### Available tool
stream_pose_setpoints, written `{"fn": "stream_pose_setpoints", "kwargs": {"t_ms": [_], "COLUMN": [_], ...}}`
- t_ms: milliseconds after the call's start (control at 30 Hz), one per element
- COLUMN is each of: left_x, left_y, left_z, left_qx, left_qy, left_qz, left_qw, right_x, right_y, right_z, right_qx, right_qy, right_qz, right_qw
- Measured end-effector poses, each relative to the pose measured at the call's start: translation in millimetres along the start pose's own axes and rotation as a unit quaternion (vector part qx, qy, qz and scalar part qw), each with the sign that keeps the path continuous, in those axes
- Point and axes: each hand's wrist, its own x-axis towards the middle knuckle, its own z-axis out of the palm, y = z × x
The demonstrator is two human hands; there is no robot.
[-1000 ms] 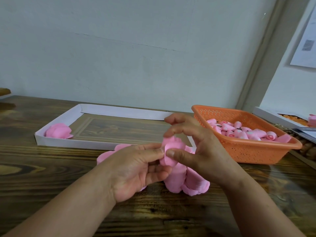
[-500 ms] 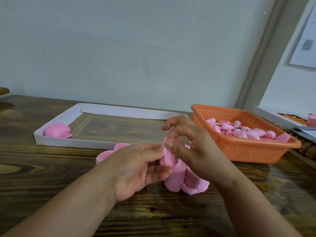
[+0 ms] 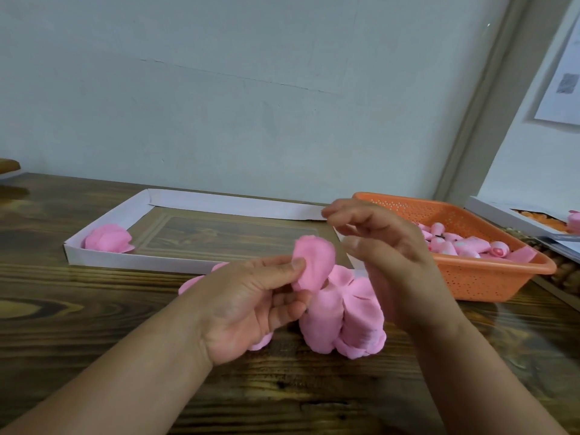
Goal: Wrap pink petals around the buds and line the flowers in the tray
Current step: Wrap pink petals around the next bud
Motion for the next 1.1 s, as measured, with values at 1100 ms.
{"fn": "stream_pose_setpoints", "kwargs": {"t_ms": [1100], "left_x": [0], "left_y": [3], "left_z": [-12], "left_qx": [0.125], "left_qy": [-0.077], "left_qz": [-0.012], "left_qw": [0.989], "right_x": [-6], "right_y": [-24], "right_z": [2], "right_qx": [-0.339], "right_qy": [-0.157], "right_qz": [-0.037], "right_qw": [0.927]}}
